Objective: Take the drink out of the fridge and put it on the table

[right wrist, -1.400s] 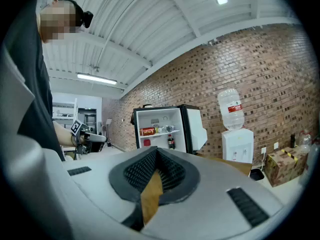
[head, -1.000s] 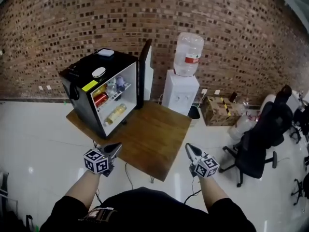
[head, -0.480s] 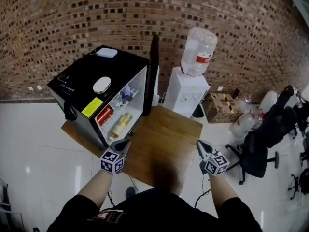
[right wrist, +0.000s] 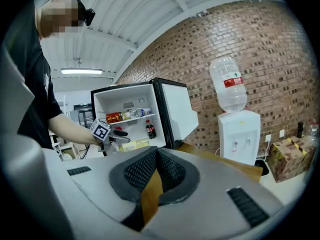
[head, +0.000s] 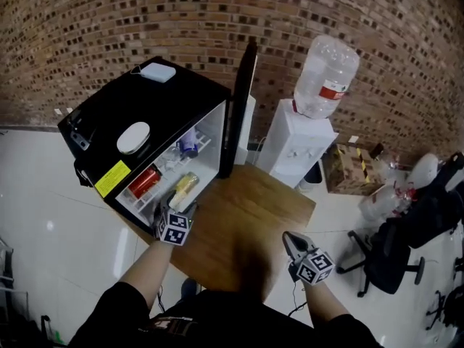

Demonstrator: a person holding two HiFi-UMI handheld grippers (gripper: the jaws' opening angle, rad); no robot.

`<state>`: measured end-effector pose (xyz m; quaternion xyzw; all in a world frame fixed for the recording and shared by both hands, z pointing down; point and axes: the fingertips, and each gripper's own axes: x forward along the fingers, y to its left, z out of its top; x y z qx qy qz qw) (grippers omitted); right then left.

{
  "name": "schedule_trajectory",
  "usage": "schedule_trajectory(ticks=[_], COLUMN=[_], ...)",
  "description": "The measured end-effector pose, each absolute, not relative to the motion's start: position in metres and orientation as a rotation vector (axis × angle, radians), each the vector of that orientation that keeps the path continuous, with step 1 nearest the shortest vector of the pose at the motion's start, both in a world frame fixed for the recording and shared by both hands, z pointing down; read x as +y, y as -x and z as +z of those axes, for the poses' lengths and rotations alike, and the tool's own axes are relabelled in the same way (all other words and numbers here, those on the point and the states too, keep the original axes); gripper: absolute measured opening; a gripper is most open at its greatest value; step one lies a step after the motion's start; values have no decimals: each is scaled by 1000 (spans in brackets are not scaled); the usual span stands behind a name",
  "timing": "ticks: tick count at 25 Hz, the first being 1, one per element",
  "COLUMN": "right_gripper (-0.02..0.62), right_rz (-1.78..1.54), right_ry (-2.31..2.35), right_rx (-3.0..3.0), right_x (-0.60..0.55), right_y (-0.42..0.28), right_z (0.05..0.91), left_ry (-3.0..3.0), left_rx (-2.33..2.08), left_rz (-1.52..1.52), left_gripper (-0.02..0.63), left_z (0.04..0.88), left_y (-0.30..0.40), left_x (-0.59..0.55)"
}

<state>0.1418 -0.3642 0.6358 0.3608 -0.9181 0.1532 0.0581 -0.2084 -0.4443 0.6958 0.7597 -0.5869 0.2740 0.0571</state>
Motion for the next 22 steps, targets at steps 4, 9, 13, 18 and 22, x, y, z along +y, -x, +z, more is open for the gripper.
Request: schedule_trajectory(ticks=[4, 9, 13, 18, 22], right_gripper=[20, 20, 20, 20, 20], right_rz=[575, 676, 721, 747, 752], right_ry=[-1022, -1061, -1134, -1224, -1229], right_rx=[-2792, -2771, -2744, -2729, -2740], right_x=[-359, -351, -344, -336, -334], right_y=[-170, -208, -233, -248, -246], right_z=[662, 685, 694, 710, 706], left_ry=[-2033, -1875, -1825, -1876, -1922], left_rx=[-1826, -1586, -1448, -1314, -1159], left_rz=[1139, 1312, 1456, 1408, 1522], left_gripper=[333, 360, 358, 296, 288], left_z=[723, 770, 791, 795, 795], left_y=[229, 232, 239, 242, 217], left_x=[-472, -494, -501, -507, -493])
